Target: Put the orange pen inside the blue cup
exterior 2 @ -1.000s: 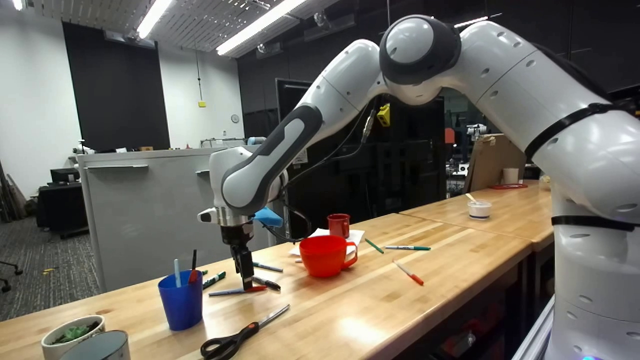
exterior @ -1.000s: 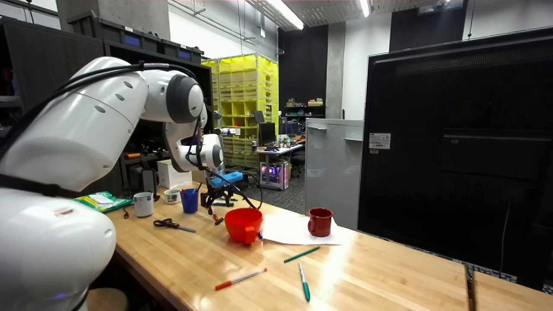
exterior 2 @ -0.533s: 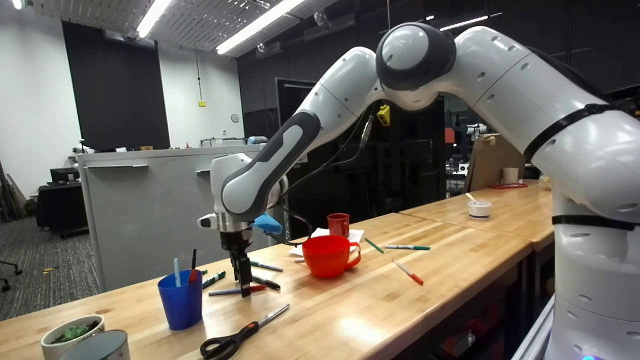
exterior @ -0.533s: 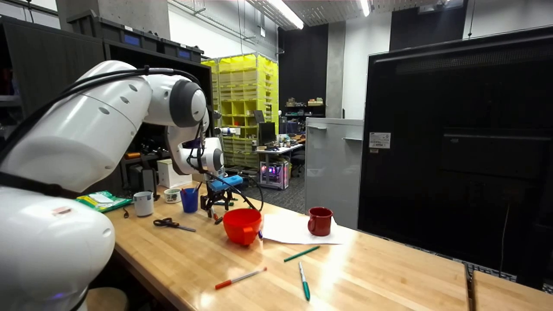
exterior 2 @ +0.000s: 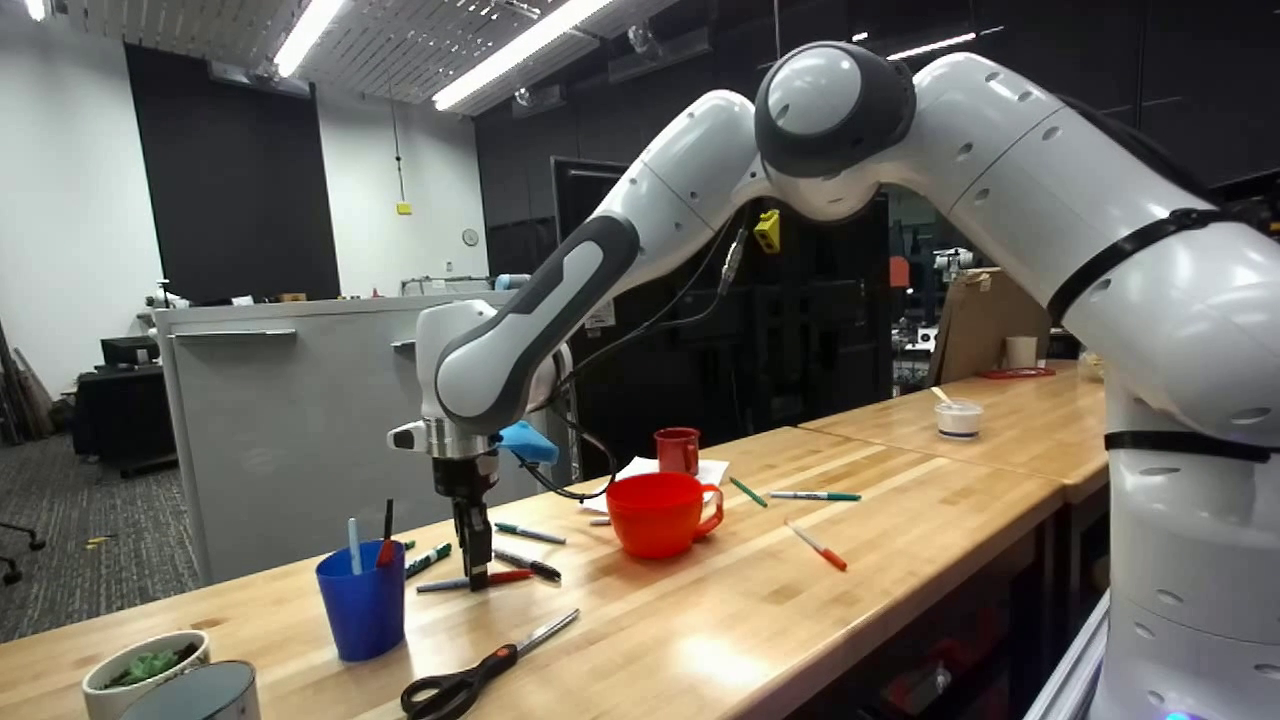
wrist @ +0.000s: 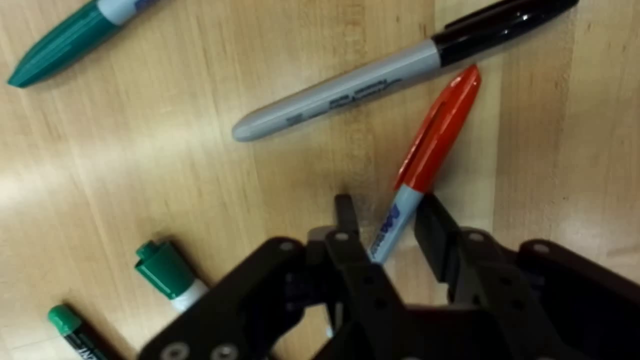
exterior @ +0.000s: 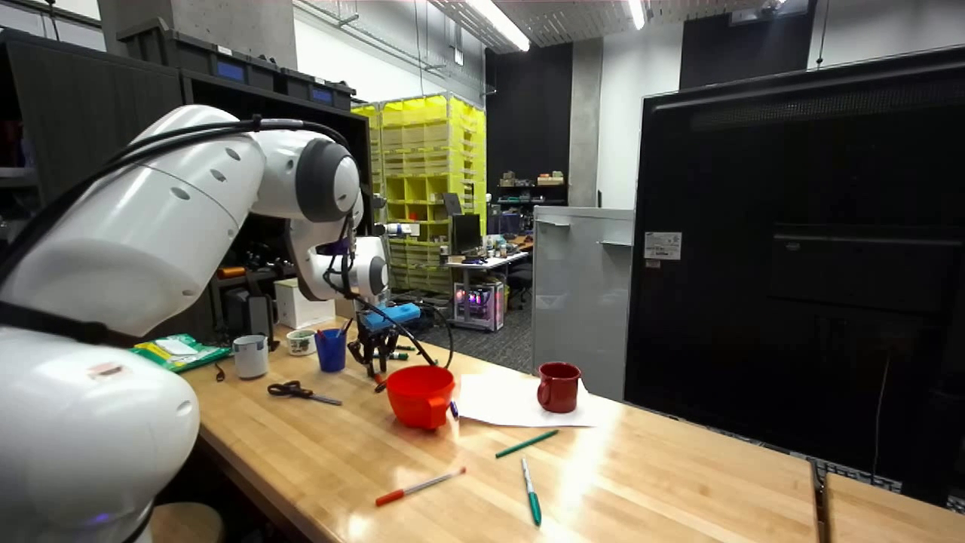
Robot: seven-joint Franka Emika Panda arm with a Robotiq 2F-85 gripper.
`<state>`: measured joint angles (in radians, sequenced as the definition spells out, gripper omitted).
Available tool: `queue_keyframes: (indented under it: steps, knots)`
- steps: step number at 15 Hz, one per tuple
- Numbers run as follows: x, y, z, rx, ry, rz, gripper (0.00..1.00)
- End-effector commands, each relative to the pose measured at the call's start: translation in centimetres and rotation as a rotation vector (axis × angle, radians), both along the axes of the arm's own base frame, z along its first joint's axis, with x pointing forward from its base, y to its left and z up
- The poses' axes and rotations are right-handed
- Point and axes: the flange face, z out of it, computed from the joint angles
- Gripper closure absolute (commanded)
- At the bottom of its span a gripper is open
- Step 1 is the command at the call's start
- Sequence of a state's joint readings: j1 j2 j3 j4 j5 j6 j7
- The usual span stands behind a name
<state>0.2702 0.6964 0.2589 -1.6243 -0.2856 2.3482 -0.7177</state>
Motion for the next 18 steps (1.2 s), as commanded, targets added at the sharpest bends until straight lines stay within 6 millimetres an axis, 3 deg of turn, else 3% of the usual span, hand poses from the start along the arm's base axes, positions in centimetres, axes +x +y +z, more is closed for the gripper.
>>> queue_keyframes:
  steps: [1,2,10,18]
  knots:
    - [0.4,0.2,-0.5,0.024,-0.003,0.007,0.95]
    - [0.3,0.3,-0.4,0.022,-0.003,0.010,1.00]
    - [-0.1,0.8,1.3,-0.040,-0.013,0.028,0.97]
    - [-2.3,4.9,5.1,-0.208,-0.058,0.151,0.97]
